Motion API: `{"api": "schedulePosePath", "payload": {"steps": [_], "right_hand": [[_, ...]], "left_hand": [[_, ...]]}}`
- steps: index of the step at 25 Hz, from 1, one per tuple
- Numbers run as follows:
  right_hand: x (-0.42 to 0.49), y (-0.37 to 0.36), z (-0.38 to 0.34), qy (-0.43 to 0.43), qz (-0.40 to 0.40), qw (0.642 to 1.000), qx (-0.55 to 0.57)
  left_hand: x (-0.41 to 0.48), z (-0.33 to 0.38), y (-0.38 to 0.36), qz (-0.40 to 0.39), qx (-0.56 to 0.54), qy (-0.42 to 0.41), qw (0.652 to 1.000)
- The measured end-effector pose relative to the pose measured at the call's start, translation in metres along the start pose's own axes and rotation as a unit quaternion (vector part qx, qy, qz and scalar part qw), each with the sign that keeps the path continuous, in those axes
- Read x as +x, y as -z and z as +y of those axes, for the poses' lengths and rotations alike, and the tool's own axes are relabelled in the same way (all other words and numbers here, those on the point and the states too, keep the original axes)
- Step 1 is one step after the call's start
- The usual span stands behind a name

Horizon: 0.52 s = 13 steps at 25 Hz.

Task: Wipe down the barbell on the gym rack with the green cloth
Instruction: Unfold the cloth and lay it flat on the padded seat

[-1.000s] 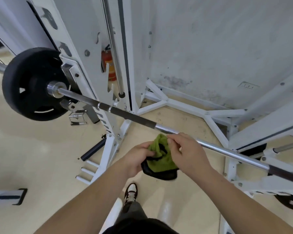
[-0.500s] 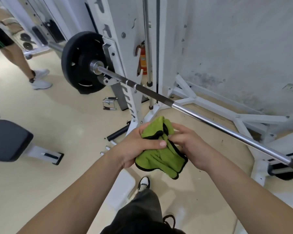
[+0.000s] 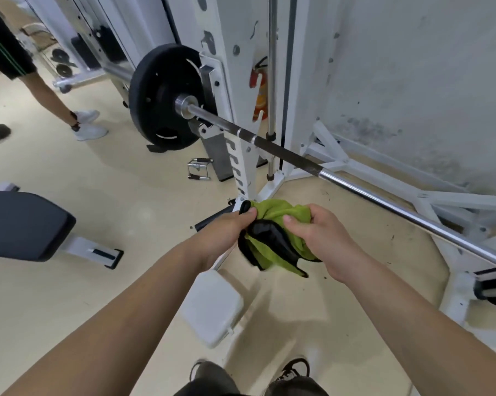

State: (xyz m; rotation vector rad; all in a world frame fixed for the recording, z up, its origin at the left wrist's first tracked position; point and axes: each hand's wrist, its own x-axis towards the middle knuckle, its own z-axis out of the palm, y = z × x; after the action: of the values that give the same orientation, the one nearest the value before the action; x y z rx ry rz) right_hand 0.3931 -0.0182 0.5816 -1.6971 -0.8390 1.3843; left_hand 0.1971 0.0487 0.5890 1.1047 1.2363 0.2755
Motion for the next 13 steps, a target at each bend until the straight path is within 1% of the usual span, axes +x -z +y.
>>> {"api": "schedulePosePath", "payload": {"steps": [2,4,5,7,9,11,13], "right_hand": [[0.003,-0.023,-0.008,-0.009,-0.009,1.0,-0.021],[0.006,-0.05,-0.011,-0.001,-0.017,0.999,-0.036],[0.008,-0.064,-0.012,-0.001,-0.017,0.999,-0.033],[0.014,-0.095,-0.009,-0.01,-0.004,1.0,0.008],[0.022,-0.127,-0.002,-0.022,0.031,0.997,0.066],[0.029,-0.164,0.011,-0.06,0.08,0.988,0.118],[0.033,-0.199,0.027,-0.078,0.09,0.971,0.208]], "left_hand": [[0.005,-0.009,0.03,0.048,-0.06,-0.018,0.997],[0.009,-0.017,0.059,0.081,-0.032,-0.051,0.995],[0.01,-0.02,0.071,0.082,-0.013,-0.076,0.994],[0.014,-0.024,0.096,0.07,0.025,-0.118,0.99],[0.021,-0.031,0.119,0.047,0.056,-0.15,0.986],[0.032,-0.041,0.143,0.01,0.055,-0.144,0.988],[0.037,-0.052,0.162,-0.042,0.034,-0.114,0.992]]}}
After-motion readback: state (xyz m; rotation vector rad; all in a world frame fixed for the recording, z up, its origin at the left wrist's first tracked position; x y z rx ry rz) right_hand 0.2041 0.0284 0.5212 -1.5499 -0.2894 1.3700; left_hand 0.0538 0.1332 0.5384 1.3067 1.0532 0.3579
